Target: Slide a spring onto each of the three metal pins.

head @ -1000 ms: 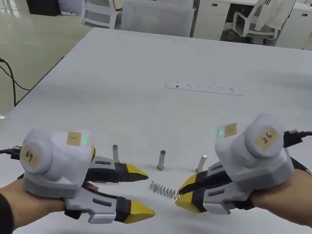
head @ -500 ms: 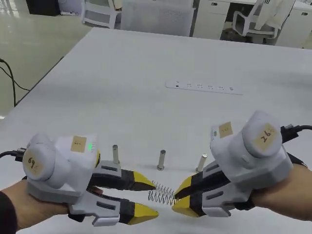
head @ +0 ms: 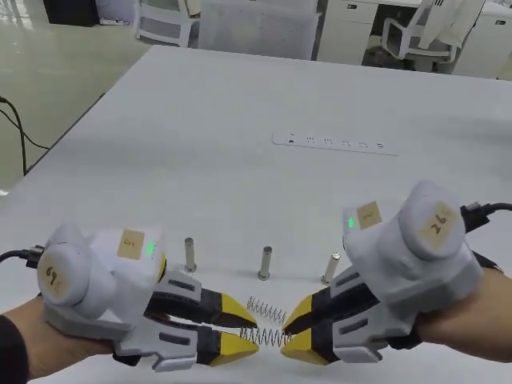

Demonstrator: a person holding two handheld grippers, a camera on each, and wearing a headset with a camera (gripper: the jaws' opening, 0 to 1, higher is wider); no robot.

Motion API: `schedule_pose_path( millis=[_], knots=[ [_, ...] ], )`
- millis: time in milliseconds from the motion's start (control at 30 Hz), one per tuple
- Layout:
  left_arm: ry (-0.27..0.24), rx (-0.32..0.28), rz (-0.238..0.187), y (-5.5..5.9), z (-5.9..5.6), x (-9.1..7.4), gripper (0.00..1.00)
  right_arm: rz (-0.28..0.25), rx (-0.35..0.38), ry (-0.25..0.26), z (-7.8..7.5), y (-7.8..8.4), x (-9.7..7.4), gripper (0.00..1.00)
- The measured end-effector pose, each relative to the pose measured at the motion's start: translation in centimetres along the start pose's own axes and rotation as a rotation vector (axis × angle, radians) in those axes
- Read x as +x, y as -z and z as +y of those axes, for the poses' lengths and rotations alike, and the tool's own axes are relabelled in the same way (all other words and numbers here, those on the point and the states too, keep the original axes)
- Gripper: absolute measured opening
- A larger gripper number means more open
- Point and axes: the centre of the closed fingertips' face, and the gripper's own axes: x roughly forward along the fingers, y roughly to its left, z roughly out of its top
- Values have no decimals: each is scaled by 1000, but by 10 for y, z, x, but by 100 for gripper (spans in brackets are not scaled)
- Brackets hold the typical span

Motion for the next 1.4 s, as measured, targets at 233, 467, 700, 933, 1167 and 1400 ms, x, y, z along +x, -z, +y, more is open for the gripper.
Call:
schedule_pose_path(
  millis=[233,467,700,933,1167,1400],
  knots=[
    [1,9,6,-1,-2,0,4,-30,7,-2,1,-8,-7,7],
    [-1,16,10,-1,-2,1,3,-51,-2,5,2,-17,-11,7],
    [-3,20,10,-2,-3,1,3,-85,-4,5,5,-30,-16,7],
    [-4,23,6,-3,-2,2,3,-101,-15,9,5,-37,-17,7],
    [-3,25,7,-3,-1,2,2,-96,4,-2,3,-35,-15,8],
    [2,25,-11,-8,-2,3,2,-81,14,-17,5,-31,-8,9]
  ],
)
